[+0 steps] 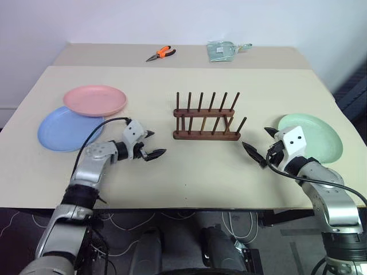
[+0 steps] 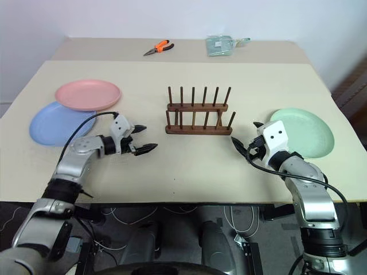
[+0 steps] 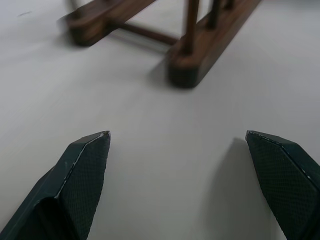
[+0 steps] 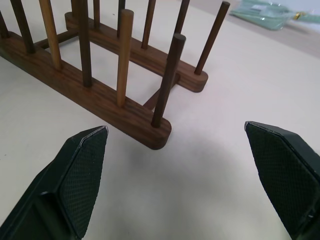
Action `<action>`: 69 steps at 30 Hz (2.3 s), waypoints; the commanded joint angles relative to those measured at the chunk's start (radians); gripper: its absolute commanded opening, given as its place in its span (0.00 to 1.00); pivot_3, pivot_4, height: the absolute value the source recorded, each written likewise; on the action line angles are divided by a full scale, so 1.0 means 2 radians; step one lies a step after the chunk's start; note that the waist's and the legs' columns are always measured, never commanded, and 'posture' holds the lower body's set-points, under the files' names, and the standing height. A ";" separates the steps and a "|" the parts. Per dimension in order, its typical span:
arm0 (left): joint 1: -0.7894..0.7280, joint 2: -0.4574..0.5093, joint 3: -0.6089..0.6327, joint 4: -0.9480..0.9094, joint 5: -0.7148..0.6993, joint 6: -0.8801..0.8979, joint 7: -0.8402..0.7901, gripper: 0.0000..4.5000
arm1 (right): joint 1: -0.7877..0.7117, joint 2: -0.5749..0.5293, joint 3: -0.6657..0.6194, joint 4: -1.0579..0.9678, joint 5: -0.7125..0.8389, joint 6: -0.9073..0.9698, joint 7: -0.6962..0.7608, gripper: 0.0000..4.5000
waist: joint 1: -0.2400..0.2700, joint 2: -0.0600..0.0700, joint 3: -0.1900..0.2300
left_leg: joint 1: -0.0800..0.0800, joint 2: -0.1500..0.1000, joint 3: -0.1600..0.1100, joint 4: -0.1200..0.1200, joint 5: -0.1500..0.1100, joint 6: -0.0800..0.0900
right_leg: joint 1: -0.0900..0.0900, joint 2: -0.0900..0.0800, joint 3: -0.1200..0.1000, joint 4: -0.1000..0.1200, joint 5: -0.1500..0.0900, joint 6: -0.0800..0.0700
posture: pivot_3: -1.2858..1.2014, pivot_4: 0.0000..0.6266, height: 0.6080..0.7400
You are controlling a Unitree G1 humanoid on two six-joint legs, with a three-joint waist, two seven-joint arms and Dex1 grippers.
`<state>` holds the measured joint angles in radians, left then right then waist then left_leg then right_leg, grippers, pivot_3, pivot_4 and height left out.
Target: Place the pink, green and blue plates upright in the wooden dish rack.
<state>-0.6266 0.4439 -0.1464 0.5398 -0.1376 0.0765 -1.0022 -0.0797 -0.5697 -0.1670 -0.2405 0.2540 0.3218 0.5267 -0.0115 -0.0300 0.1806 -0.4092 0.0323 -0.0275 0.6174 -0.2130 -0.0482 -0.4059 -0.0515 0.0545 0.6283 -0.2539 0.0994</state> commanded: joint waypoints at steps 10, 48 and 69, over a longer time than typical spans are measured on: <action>-0.152 -0.102 -0.020 0.293 0.072 -0.122 0.012 0.87 | 0.092 0.015 -0.036 -0.107 -0.028 0.012 -0.067 1.00 | 0.000 0.000 -0.001 | 0.000 0.000 -0.001 0.001 0.000 0.000 | 0.001 0.000 0.000 0.000 0.000 0.001 | 0.52 0.24 0.94; 0.042 0.014 -0.050 -0.054 0.037 0.013 -0.153 0.28 | 0.081 -0.006 0.053 -0.093 -0.061 0.058 -0.003 0.00 | -0.009 0.004 -0.004 | 0.001 0.001 0.000 0.000 0.000 0.000 | 0.001 0.001 0.000 0.001 0.000 0.000 | 0.52 0.24 0.94; -0.016 -0.067 -0.057 0.083 0.096 -0.042 0.030 0.28 | -0.085 0.046 0.111 0.118 -0.145 0.034 -0.074 0.00 | 0.006 0.005 -0.007 | 0.001 0.000 -0.002 0.005 0.000 0.001 | 0.005 0.001 0.000 0.000 0.000 0.000 | 0.52 0.24 0.94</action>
<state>-0.6800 0.2917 -0.2282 0.6445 -0.0086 -0.0210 -0.9636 -0.2472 -0.4726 0.0694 -0.0068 -0.0270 0.3973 0.3798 0.0006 -0.0197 0.1665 -0.4069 0.0318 -0.0308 0.6284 -0.2139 -0.0471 -0.3968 -0.0499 0.0554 0.6290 -0.2544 0.0993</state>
